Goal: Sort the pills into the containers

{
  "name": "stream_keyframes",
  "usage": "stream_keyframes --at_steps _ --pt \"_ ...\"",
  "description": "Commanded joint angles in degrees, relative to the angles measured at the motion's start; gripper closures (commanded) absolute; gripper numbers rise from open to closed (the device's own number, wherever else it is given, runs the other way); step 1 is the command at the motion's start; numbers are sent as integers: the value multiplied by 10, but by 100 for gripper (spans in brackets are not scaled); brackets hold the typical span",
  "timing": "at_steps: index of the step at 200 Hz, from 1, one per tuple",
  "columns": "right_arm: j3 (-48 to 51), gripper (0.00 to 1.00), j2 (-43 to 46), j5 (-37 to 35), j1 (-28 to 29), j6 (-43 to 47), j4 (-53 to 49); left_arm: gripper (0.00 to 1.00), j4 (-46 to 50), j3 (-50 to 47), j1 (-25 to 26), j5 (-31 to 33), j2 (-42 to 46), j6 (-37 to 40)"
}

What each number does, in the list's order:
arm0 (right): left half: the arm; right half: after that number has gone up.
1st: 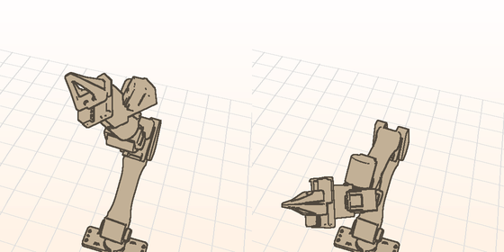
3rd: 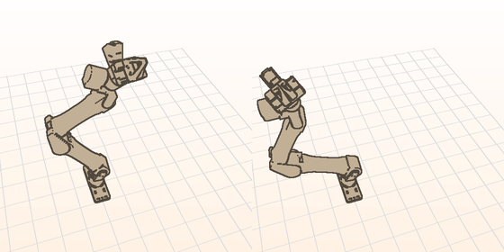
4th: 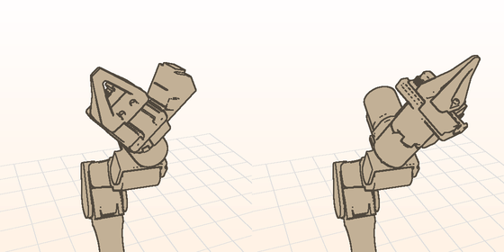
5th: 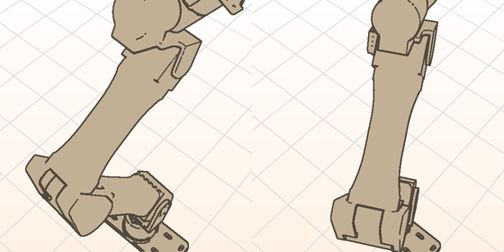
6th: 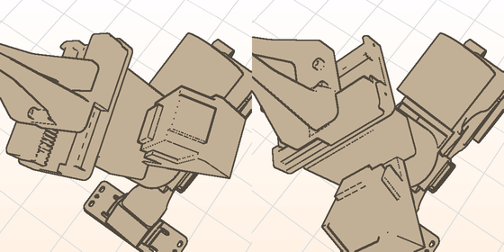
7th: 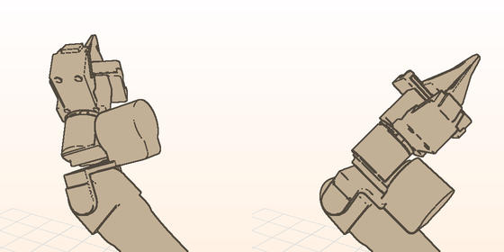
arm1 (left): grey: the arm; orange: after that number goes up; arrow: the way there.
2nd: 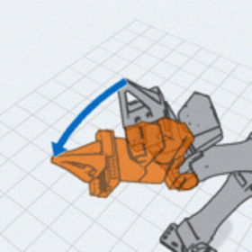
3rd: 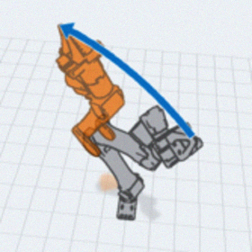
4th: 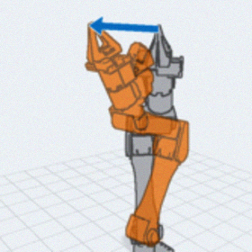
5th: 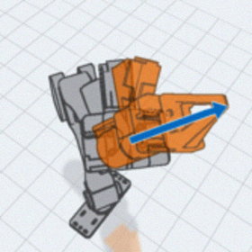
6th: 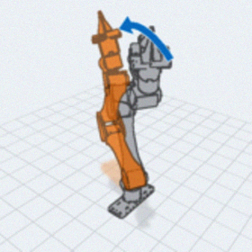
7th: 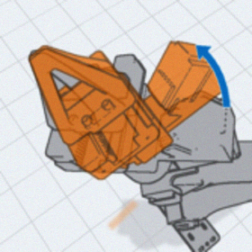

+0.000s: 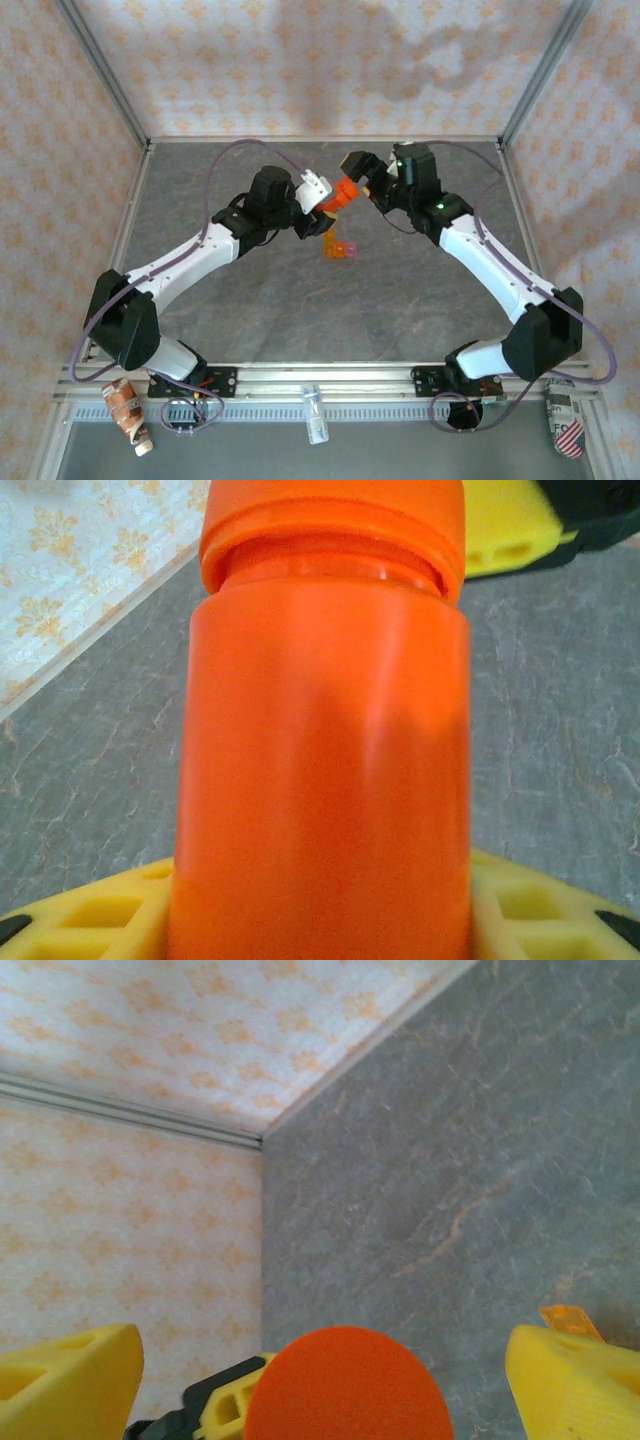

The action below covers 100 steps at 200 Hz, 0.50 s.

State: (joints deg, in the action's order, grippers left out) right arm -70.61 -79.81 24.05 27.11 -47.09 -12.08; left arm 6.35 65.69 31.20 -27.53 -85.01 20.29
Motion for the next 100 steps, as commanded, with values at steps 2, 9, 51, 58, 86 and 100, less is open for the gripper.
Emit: stream_keyframes --at_steps 2,9,51,58,86,100 --pt "-15 7 -13 -27 12 -20 -13 100 4 27 5 30 -9 32" --pt "-15 8 -15 -29 14 -23 -12 100 2 27 6 30 -9 31" --pt "1 15 -16 -20 18 -49 19 100 -3 28 9 33 -10 28" --pt "4 16 -17 -17 18 -53 26 100 -5 27 10 32 -10 28" --pt "15 23 -18 -7 18 -75 46 100 -12 26 11 34 -10 23" --pt "20 28 -20 1 18 -86 59 100 -13 27 11 34 -12 22"
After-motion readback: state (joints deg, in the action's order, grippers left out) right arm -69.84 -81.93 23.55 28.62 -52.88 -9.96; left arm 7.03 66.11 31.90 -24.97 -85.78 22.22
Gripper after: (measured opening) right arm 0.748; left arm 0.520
